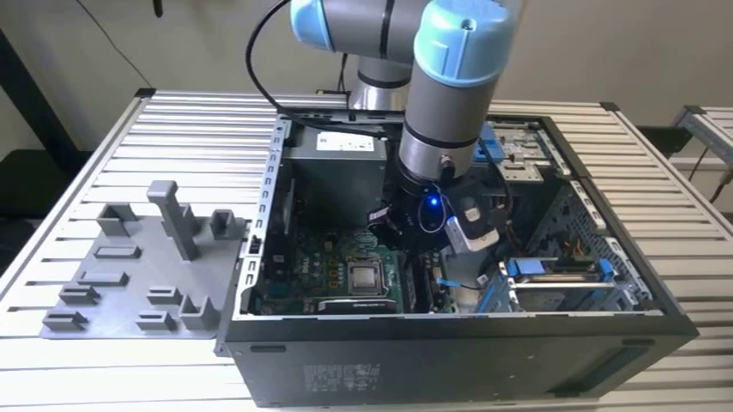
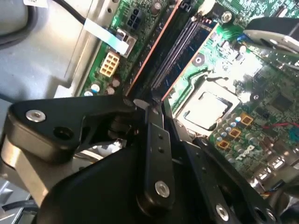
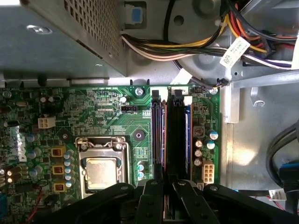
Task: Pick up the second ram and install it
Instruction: 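Insert the second ram into the second slot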
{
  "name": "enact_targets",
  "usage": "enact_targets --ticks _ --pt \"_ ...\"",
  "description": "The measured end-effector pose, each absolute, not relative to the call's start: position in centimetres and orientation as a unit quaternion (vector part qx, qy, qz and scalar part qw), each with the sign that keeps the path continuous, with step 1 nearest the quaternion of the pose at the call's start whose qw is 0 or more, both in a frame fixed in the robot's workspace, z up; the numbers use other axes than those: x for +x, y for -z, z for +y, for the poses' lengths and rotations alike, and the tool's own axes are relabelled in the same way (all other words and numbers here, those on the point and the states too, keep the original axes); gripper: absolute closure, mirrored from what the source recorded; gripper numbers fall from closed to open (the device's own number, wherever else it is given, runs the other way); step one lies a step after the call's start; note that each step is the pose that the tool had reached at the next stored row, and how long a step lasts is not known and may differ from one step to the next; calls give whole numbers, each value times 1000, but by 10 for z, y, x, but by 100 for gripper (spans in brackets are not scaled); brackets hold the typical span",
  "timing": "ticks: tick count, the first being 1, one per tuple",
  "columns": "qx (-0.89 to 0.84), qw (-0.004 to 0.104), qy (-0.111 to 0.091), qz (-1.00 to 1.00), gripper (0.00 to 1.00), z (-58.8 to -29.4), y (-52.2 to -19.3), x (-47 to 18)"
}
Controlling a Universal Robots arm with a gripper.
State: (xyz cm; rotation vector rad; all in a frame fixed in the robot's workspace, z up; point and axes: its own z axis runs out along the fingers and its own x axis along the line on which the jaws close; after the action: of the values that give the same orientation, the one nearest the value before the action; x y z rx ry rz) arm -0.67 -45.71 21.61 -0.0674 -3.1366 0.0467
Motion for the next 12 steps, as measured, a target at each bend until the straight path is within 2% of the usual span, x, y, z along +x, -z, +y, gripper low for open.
enact_targets --ticks 12 --pt "-22 2 -15 -1000 86 -456 -216 -7"
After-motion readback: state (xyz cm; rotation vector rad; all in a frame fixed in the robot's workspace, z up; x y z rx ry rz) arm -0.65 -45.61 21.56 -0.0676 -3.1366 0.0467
